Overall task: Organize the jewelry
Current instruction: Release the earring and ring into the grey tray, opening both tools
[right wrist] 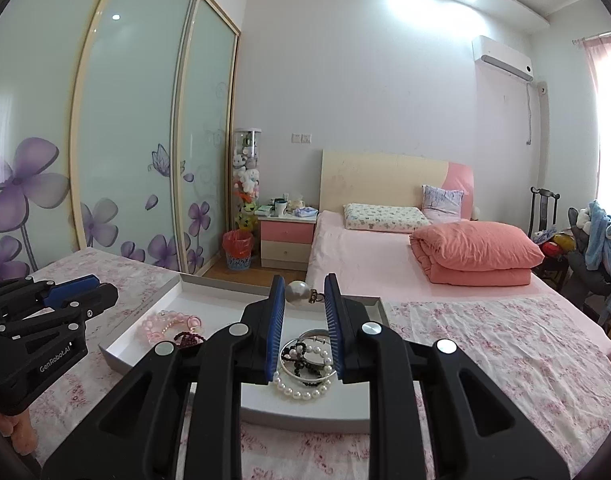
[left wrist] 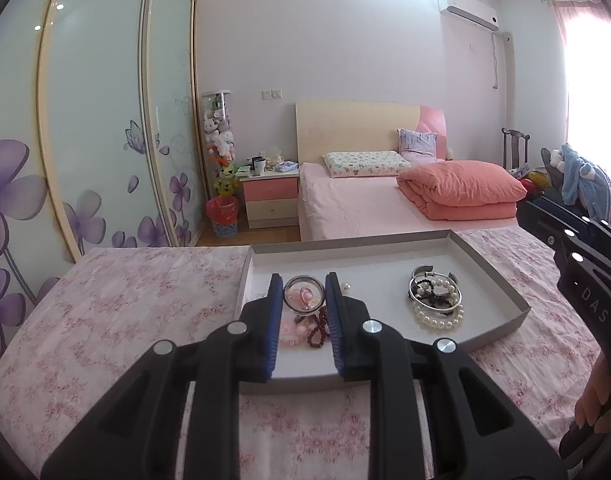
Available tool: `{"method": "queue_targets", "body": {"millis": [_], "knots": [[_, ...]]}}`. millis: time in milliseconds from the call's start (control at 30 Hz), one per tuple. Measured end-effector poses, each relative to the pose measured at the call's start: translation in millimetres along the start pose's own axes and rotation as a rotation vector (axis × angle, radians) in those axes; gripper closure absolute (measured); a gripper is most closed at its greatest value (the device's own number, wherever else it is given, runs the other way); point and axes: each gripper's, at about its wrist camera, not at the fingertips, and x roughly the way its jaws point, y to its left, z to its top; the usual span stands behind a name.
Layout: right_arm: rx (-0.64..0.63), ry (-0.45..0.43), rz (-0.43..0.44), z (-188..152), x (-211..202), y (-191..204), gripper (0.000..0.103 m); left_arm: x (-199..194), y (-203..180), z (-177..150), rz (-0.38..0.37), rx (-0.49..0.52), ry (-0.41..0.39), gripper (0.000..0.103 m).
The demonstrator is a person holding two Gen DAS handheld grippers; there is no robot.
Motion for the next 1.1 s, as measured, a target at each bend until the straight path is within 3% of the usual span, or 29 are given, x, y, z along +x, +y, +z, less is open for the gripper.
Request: {"method": "queue_targets", "body": {"millis": [467,500,600,867,1100], "knots": [[0.073,0.19,0.069,-17,80,-12,0.081,85,-12,2,-0.038,0.004,0.093,0.081],[0.087,0.204,0.081,-18,83,-13,0.08,89,-12,1,-0.043,-0.001,0.099,0.08],[0.115,0.225,0.096,-19,84,-17,0.061,94,-5,1,-0.062,-0.033,0.117,0.076],[0.158,0.185,0.079,-7,51,-31,0.058,56,32,9,-0.048,-0.107,0.063,0.064],[0.142,0.164,0.05,-2,4,-28,0.038,0,59,2,-0.012,-0.144,0.026,0.049]]}}
